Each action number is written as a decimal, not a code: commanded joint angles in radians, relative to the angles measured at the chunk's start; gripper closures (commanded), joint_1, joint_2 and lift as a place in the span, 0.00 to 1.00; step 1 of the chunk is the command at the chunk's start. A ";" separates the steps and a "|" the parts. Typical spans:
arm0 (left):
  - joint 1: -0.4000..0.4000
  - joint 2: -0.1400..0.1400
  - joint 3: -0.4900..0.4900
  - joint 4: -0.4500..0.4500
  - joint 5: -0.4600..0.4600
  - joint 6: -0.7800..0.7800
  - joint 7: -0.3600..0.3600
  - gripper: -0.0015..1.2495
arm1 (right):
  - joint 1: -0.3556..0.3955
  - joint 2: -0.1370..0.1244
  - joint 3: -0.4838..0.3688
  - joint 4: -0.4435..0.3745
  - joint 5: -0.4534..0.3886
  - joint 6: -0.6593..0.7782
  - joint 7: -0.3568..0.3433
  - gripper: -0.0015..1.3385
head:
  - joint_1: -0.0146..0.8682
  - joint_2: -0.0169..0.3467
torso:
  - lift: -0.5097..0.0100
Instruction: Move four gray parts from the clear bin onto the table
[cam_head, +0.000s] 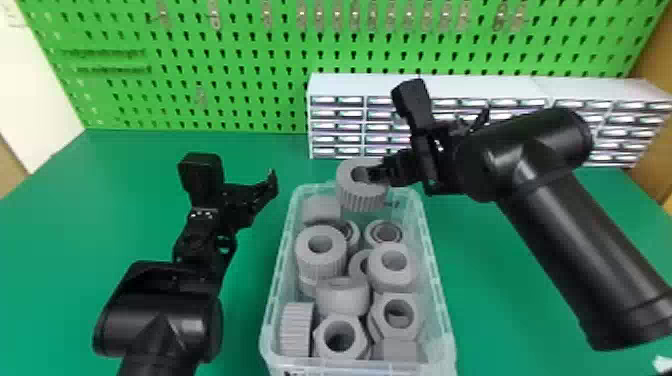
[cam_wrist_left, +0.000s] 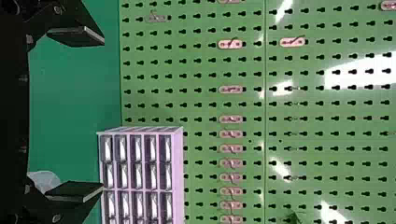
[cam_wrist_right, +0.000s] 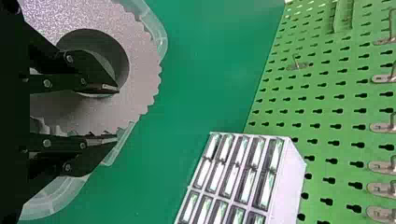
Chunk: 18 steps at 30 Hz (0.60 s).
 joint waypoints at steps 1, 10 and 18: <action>0.001 0.000 0.000 0.000 0.000 0.000 0.000 0.15 | 0.012 -0.003 -0.014 -0.034 0.016 0.022 0.000 0.78 | 0.80 0.24 | 0.88; 0.001 0.000 0.003 0.000 0.000 0.001 0.000 0.15 | 0.021 -0.009 -0.032 -0.095 0.045 0.060 0.000 0.78 | 0.80 0.24 | 0.88; 0.002 0.000 0.008 0.000 0.000 0.000 0.000 0.15 | 0.039 -0.012 -0.063 -0.157 0.060 0.100 0.000 0.78 | 0.80 0.24 | 0.88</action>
